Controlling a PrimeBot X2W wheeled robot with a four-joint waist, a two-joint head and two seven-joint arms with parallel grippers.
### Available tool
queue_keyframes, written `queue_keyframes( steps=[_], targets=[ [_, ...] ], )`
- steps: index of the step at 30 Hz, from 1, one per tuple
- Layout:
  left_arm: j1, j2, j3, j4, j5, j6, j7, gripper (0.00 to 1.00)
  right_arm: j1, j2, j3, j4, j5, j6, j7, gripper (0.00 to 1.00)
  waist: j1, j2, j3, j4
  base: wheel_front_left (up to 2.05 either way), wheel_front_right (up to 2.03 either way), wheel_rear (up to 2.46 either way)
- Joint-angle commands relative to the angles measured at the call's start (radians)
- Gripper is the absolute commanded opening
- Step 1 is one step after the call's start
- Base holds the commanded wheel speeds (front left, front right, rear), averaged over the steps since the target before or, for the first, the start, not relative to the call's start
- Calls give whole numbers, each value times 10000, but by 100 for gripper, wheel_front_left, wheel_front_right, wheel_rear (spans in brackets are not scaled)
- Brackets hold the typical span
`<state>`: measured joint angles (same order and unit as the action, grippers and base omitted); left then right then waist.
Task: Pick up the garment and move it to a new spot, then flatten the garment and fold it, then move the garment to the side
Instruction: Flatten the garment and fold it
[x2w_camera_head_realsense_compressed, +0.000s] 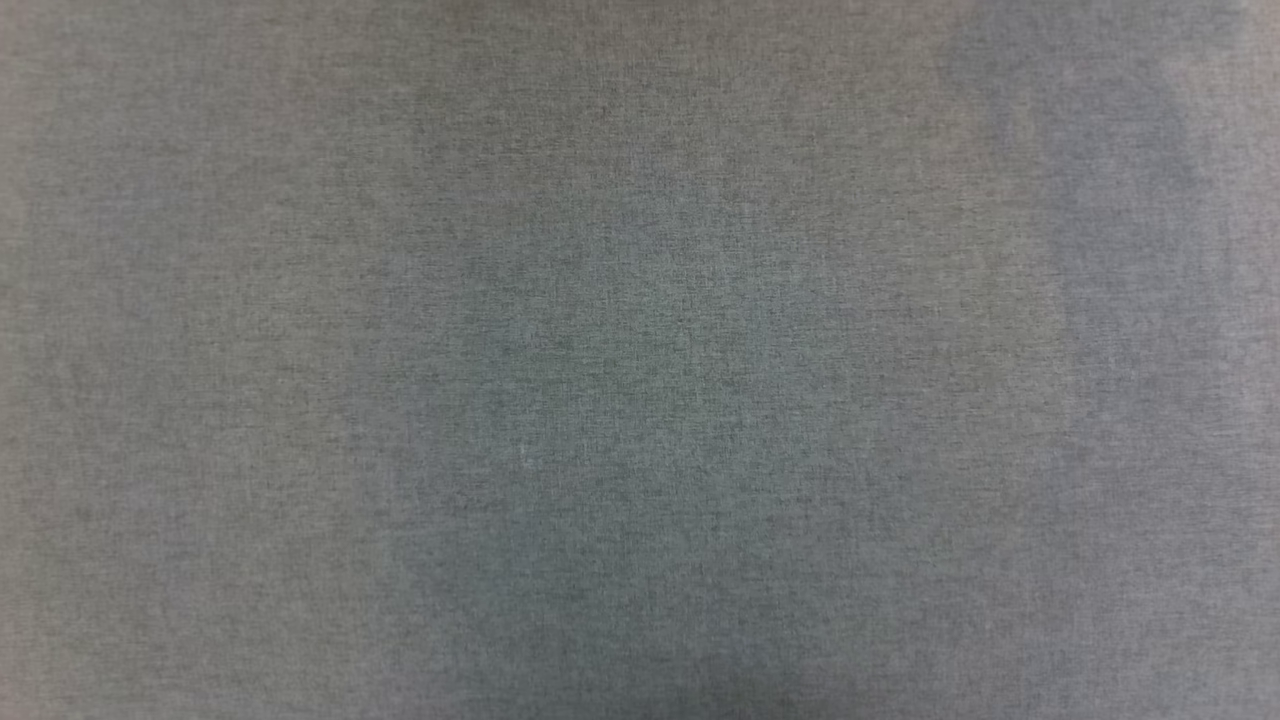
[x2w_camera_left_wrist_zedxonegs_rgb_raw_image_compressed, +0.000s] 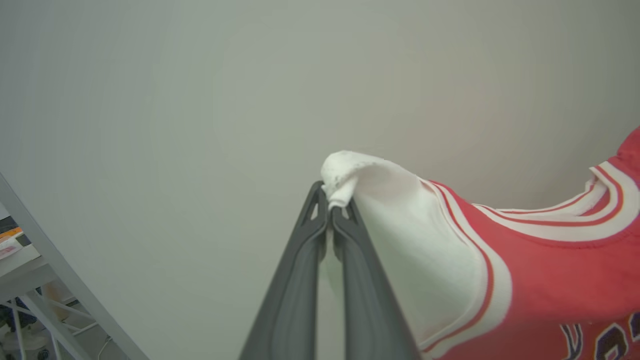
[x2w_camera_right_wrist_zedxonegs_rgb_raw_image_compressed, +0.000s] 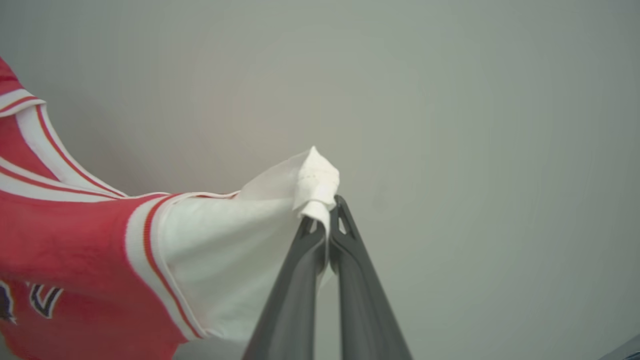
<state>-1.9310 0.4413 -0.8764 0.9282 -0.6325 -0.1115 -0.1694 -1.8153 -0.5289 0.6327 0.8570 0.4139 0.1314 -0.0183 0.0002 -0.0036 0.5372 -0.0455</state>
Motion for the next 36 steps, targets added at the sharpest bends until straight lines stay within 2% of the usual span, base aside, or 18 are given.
queue_keyframes(
  steps=[1,11,16,21,28,36],
  targets=[
    [159,-75,-28,143,-190,-56,-151,0,-30,85,132,183,166,-7,-178,0,-2,36,148,-41,0,0,0],
    [2185,-117,-175,510,-850,-176,-793,0,1761,340,1501,720,1156,-7,-1271,0,-2,36,-289,79,0,0,0],
    [3915,175,-189,5,-1139,-186,-901,0,2968,277,2203,510,1747,-7,-1658,0,-2,36,-930,117,0,0,0],
    [6076,459,114,-1017,-1334,-76,-919,0,4501,-61,2769,-1,2406,-7,-1942,0,-2,36,-1739,193,0,0,0],
    [9899,1018,646,-2937,-1526,646,-922,0,7243,-916,3376,-1219,3213,-7,-2155,0,-2,36,-3018,207,0,0,0],
    [13812,1449,791,-4564,-1852,1573,-922,0,10419,-1796,3313,-2375,3836,-7,-2011,0,-2,36,-4040,260,0,0,0]
  ],
)
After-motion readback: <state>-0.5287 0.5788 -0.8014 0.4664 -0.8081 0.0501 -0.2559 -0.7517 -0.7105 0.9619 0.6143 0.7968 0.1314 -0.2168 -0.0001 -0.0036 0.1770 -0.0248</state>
